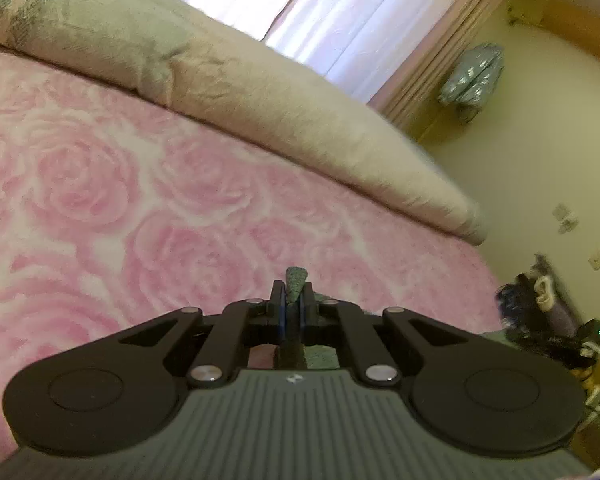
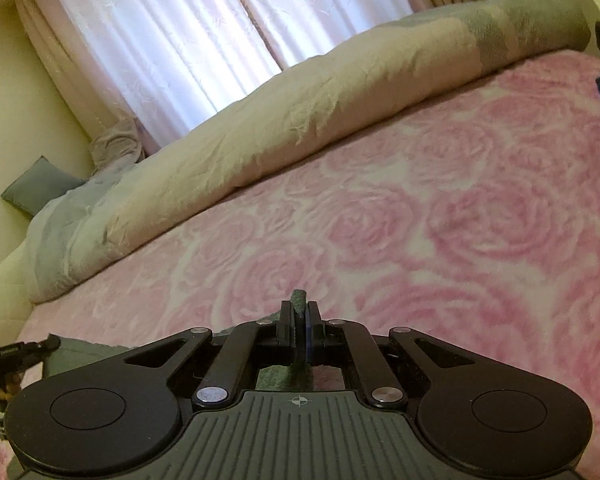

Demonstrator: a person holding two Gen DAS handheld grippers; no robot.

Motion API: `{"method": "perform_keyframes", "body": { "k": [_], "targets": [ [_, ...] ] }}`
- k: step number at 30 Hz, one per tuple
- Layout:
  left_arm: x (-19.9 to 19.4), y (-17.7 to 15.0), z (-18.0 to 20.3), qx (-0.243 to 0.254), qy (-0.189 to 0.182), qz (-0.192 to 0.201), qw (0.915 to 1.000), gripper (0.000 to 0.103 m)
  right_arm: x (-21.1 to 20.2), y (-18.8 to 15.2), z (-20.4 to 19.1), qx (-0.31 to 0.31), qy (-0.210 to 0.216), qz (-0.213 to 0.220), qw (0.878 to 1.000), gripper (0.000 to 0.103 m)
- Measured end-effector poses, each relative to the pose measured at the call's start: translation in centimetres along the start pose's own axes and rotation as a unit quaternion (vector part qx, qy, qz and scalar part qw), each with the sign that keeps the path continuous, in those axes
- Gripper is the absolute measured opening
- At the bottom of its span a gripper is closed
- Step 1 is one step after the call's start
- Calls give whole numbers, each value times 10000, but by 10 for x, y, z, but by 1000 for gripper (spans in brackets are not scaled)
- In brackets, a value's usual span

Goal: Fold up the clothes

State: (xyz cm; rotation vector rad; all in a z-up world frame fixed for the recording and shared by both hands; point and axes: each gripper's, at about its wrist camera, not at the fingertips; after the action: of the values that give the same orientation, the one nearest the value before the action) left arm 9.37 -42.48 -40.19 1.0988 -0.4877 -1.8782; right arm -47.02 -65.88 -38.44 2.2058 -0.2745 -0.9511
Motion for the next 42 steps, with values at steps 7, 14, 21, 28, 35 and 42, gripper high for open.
{"method": "perform_keyframes", "body": {
  "k": [7,14,21,28,35,42],
  "targets": [
    [10,-15,29,951,1260,-99,9874,10,14,-9,-18,-229,-1083,-237,9936,41],
    [22,-30,111,1892,478,-300,9803,10,16,-27,-121,-1699,-953,-122,9808,68],
    [68,-52,103,1761,231,-869,9803,3,65,-71,-132,-2459,-1160,-512,9610,66],
    [7,-28,71,1120,1493,-548,9809,5,-5,-47,-91,-1177,-1769,-175,9770,66],
    [-104,-93,122,1700,1252,-660,9752,5,-98,-124,-159,-1709,-1357,12,9759,66],
    [-131,-177,128,1761,1681,-793,9667,9,-95,-216,-195,-2383,-1936,-628,9496,66]
  ]
}}
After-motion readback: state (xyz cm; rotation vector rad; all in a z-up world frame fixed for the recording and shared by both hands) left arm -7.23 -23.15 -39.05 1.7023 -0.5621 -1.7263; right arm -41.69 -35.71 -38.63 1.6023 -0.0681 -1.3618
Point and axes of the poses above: each gripper's, at about its wrist camera, not at the fingertips, and x roughly the way its jaws point, z to its right, y to its top, and after that the axes turned 1 degree about y, right-handed
